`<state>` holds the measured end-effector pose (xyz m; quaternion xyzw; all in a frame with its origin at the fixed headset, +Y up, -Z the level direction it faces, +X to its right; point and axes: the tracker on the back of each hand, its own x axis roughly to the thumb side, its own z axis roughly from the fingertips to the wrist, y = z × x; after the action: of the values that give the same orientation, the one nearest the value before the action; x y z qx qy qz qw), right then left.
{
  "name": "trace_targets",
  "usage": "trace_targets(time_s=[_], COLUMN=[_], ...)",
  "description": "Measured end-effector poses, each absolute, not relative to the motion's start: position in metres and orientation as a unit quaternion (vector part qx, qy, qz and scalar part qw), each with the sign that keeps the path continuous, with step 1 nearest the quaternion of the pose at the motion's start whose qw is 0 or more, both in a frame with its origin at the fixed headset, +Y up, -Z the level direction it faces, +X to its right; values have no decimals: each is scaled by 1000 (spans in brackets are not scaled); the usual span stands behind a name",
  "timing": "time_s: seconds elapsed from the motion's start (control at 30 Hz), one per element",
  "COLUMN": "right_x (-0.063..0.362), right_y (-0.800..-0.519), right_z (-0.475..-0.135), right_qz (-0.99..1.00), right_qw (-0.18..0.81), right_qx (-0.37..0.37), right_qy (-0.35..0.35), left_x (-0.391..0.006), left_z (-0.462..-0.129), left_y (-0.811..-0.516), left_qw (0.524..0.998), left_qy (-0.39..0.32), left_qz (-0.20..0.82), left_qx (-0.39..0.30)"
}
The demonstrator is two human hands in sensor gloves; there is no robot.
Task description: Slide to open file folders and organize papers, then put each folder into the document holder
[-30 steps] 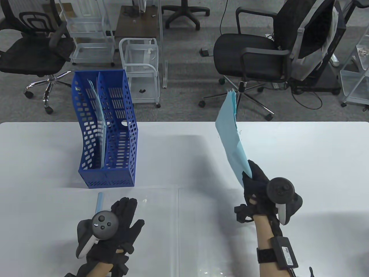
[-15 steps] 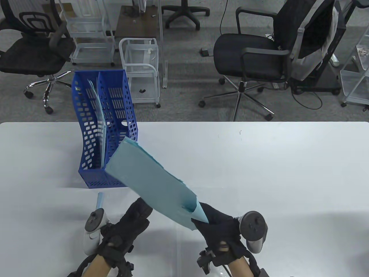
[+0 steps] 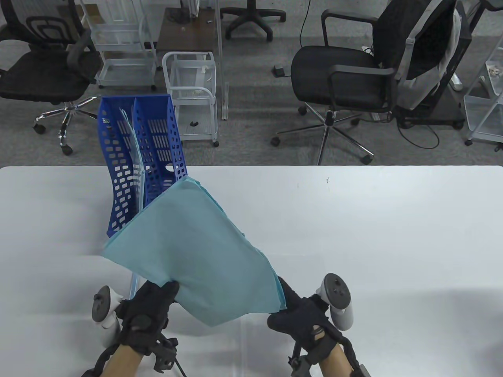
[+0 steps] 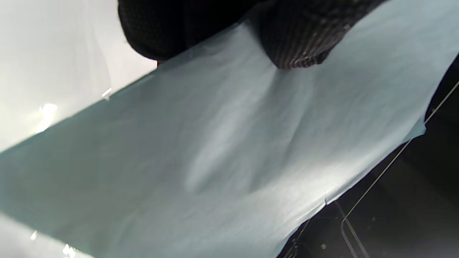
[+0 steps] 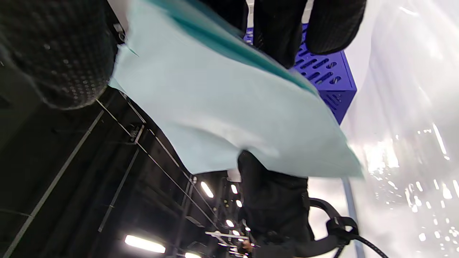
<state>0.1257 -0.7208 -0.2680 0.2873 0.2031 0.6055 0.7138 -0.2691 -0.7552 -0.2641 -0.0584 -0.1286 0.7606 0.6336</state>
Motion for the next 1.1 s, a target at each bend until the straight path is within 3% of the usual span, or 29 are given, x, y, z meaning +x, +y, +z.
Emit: trace_targets(time_s=[0.2,0.37,0.47,0.53,0.7,1.1], right_x=[168,171,176,183,199,230], right_y=[-714,-713,-710,-707,-702,-736], right_z=[-270,-271,-271,-269,-266,-283], right_qz=[689,736,724,741,837,846], right_qw=[699,653,670,662,546,510], right_qx=[157,140,127,76,-20,-114], right_qy=[113,107,102,81,27,107], left_x=[-254,-226,-211,-205,-184,-146], left_z=[-261,-256,-255,-256,-260,-273], left_y=[-742,-732,-731,-733,-737,-738], left_qw=[696,746,769,778,791,852], left_qy=[-162,-183,-173,-153,-110,-35], left_qz=[690,617,591,581,572,456], left_qx=[-120,-170,-173,-185,-188,-253])
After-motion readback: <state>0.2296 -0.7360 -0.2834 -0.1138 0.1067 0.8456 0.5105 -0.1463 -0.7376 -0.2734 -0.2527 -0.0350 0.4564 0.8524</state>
